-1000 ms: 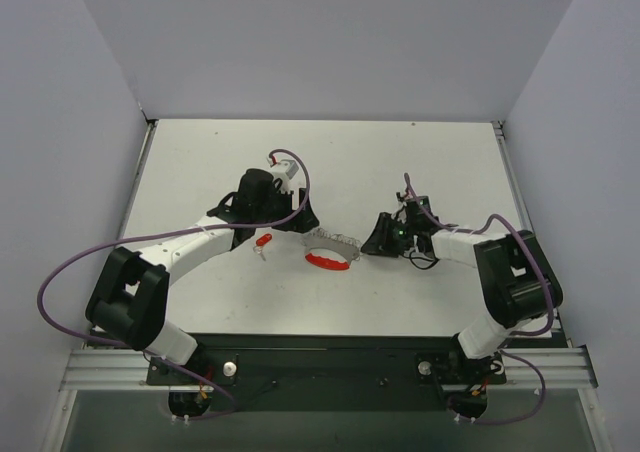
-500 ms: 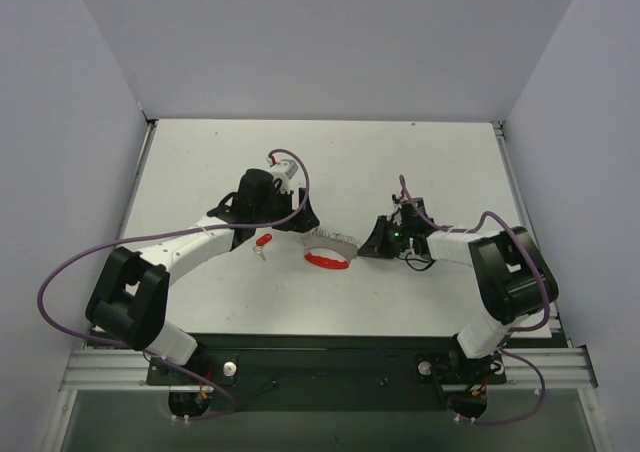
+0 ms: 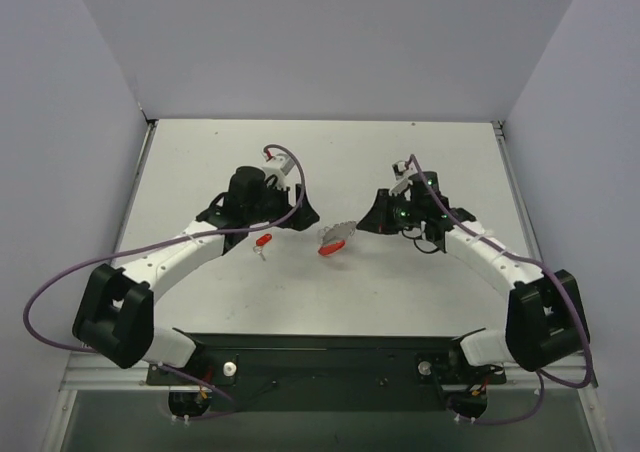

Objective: Put the keys on the keyring

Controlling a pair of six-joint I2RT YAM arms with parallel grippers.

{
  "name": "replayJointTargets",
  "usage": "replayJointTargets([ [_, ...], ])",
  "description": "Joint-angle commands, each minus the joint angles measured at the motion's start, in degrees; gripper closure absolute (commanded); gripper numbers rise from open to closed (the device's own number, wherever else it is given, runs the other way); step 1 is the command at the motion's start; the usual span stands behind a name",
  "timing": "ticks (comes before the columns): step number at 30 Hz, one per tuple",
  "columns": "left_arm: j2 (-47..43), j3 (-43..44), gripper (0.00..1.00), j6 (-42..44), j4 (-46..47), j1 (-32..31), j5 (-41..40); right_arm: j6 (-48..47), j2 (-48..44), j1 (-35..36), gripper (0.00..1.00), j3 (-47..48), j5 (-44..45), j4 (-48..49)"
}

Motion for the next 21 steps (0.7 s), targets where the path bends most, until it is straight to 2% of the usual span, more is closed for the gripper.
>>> replayJointTargets([
  [1,-7.38,0.54,0.12,2.58,5.09,0.05,6.26,-5.27,-4.42,0.89,1.00,8.26,-8.24,-4.65],
  [6,-13.72,-0.08,0.13,2.58,8.87,0.14,9.61,-13.43,-5.56,4.22,1.00,17.38,-12.91,-12.11],
  [10,-18.72,-0.43,0.17,2.31,12.30,0.14,15.92,-21.61,-6.62,6.16,1.00,23.90,-19.30,-22.11],
  [15,-21.72,-1.22,0.18,1.96,17.93,0.14,25.86,-30.83,-10.65,7.39,1.00,25.93,-26.26,-26.89],
  [21,-22.43,0.88,0.18,1.00,18.54,0.05,37.19,-32.61,-15.85,8.01,1.00,27.86,-29.79,-29.26],
])
